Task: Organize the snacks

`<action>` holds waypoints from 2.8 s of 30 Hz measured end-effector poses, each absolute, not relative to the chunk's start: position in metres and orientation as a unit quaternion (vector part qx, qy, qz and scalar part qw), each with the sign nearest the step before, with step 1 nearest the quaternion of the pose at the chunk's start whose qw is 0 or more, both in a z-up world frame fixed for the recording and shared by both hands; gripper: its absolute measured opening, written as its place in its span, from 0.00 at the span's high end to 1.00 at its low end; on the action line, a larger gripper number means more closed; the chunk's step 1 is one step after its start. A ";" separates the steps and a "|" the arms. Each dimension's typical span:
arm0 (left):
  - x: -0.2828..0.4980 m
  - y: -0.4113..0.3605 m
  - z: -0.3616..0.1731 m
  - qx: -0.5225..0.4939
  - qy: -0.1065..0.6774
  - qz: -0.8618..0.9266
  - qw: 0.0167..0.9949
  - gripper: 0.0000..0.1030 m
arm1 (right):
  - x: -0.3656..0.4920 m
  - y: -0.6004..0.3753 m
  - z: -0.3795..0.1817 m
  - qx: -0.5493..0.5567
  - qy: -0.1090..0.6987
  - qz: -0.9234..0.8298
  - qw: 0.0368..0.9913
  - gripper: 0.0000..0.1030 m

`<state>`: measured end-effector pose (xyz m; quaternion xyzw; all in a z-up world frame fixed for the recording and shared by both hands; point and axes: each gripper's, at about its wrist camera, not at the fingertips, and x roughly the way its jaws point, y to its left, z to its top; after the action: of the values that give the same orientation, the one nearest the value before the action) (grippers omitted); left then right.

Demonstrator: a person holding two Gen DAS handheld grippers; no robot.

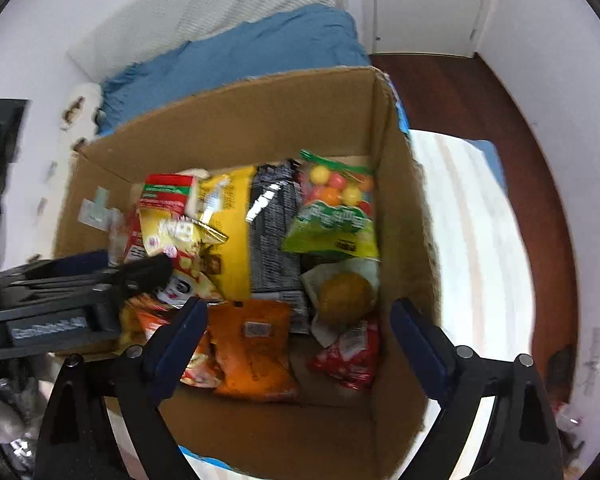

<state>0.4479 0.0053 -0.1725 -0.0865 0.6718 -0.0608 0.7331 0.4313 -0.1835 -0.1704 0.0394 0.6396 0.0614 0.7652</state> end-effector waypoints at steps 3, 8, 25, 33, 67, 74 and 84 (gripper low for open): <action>0.440 0.015 -0.168 -0.091 0.668 -0.052 0.736 0.08 | 0.430 -0.178 -0.172 0.029 0.648 0.056 0.759 0.05; 0.427 0.024 -0.162 -0.095 0.665 -0.041 0.740 0.08 | 0.423 -0.174 -0.173 0.019 0.657 0.051 0.752 0.04; 0.362 0.033 -0.106 -0.072 0.604 -0.024 0.794 0.08 | 0.371 -0.168 -0.121 0.016 0.608 0.053 0.792 0.03; 0.293 0.030 -0.056 -0.054 0.533 -0.007 0.844 0.08 | 0.304 -0.164 -0.066 0.006 0.542 0.053 0.838 0.01; 0.066 0.021 0.058 -0.020 0.386 0.036 0.921 0.08 | 0.044 -0.187 0.110 0.011 0.377 0.073 0.923 0.01; 0.060 0.021 0.059 -0.021 0.384 0.034 0.922 0.08 | 0.042 -0.188 0.114 0.009 0.373 0.072 0.925 0.00; 0.086 0.020 0.051 -0.013 0.375 0.042 0.926 0.00 | 0.080 -0.185 0.090 0.000 0.373 0.043 0.927 0.00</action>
<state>0.0860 0.0204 0.0512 -0.0132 0.3750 0.0424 0.9260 0.0797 -0.1852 0.0904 0.0000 0.3734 0.0434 0.9267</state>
